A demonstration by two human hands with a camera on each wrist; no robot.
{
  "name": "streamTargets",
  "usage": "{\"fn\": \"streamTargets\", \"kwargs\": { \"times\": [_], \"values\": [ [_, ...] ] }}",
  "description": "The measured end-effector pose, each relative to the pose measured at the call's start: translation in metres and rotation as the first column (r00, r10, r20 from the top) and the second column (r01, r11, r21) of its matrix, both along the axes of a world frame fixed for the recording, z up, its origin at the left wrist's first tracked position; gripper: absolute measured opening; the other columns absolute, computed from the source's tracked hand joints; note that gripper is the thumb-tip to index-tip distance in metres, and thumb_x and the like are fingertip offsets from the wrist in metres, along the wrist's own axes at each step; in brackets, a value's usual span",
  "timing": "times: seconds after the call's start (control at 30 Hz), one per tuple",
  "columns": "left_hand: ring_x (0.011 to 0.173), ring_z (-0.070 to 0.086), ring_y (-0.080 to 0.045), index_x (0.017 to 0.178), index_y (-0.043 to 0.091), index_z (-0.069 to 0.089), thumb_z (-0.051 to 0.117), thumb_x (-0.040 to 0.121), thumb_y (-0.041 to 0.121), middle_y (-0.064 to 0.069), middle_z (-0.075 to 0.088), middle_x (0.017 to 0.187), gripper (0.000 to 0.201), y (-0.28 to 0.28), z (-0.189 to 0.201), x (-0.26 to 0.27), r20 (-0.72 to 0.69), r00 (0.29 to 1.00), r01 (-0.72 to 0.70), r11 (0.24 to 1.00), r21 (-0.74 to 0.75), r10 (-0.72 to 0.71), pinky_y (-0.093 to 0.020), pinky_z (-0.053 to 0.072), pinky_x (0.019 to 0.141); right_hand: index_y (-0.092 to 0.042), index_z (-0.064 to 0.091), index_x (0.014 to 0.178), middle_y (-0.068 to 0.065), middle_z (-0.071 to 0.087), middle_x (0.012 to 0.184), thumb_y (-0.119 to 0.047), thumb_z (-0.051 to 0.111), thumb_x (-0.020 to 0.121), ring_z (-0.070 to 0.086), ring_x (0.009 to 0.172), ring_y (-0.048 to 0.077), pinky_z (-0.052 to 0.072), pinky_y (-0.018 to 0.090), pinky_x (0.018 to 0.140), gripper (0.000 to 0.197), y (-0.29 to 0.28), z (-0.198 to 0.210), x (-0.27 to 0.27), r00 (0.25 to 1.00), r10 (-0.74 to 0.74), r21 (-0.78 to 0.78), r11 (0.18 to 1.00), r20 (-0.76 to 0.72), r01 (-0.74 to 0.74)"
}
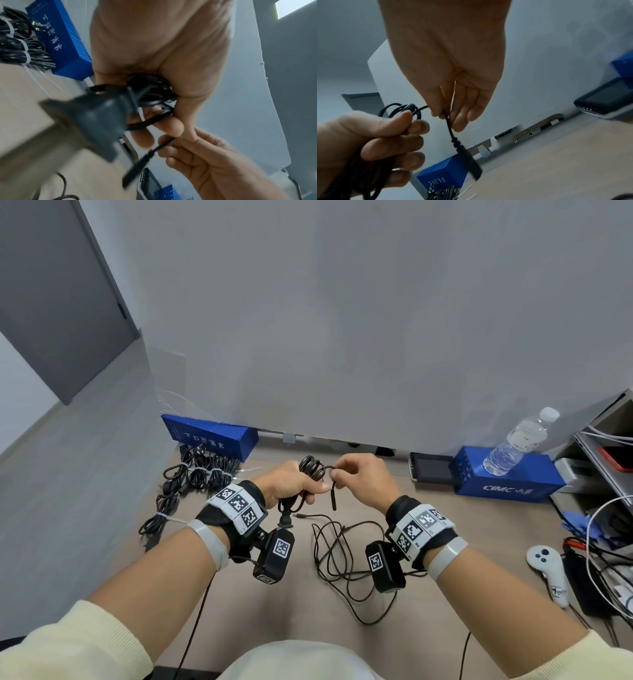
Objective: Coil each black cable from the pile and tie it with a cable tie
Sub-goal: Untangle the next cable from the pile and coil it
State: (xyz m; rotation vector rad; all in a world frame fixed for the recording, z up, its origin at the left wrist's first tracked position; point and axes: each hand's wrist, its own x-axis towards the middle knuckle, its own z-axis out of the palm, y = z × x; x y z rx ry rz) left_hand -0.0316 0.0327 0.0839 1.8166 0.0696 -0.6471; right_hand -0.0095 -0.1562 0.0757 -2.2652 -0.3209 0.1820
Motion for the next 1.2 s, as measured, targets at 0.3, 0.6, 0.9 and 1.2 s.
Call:
{"fn": "streamTargets", "kwargs": {
  "times": [0.3, 0.6, 0.9, 1.2],
  "values": [
    [0.046, 0.049, -0.006, 0.102, 0.011, 0.072, 0.078, 0.085, 0.019, 0.004, 0.064, 0.068, 0.020, -0.002, 0.000, -0.006, 0.107, 0.982, -0.144, 0.985, -0.100, 0.154, -0.020, 0.041, 0.047, -0.005, 0.069, 0.091, 0.012, 0.077, 0.080, -0.013, 0.067, 0.094, 0.076, 0.069, 0.020, 0.056, 0.026, 0.061, 0.009, 0.012, 0.012, -0.011, 0.983, -0.026, 0.242, 0.968, -0.184, 0.071],
    [0.060, 0.067, -0.010, 0.100, 0.008, 0.065, 0.065, 0.093, 0.005, -0.007, 0.071, 0.073, 0.007, 0.001, 0.000, -0.016, 0.003, 1.000, -0.015, 0.996, -0.086, 0.015, -0.018, 0.048, 0.052, -0.022, 0.068, 0.077, 0.001, 0.072, 0.074, -0.013, 0.072, 0.086, 0.065, 0.068, 0.014, 0.056, 0.039, 0.071, 0.013, 0.027, -0.006, -0.011, 0.993, -0.008, 0.185, 0.982, -0.115, 0.029],
    [0.052, 0.048, -0.014, 0.084, 0.007, 0.064, 0.066, 0.086, -0.001, -0.007, 0.054, 0.064, 0.008, 0.021, -0.022, -0.031, 0.010, 0.995, -0.096, 0.995, -0.036, 0.097, -0.027, 0.046, 0.049, -0.011, 0.059, 0.104, 0.002, 0.063, 0.084, -0.045, 0.047, 0.102, 0.059, 0.067, 0.016, 0.049, 0.032, 0.057, 0.036, 0.071, -0.010, -0.024, 0.932, 0.089, 0.262, 0.965, -0.351, 0.006],
    [0.055, 0.054, -0.020, 0.086, 0.005, 0.062, 0.069, 0.079, -0.010, -0.009, 0.058, 0.062, 0.018, 0.061, -0.049, -0.059, -0.123, 0.980, -0.172, 0.979, -0.108, 0.159, -0.028, 0.047, 0.054, -0.018, 0.062, 0.068, -0.001, 0.062, 0.065, -0.031, 0.059, 0.095, 0.055, 0.065, 0.015, 0.044, 0.032, 0.063, 0.030, 0.128, -0.062, -0.030, 0.971, 0.100, 0.080, 0.993, -0.219, -0.085]
  ]
}}
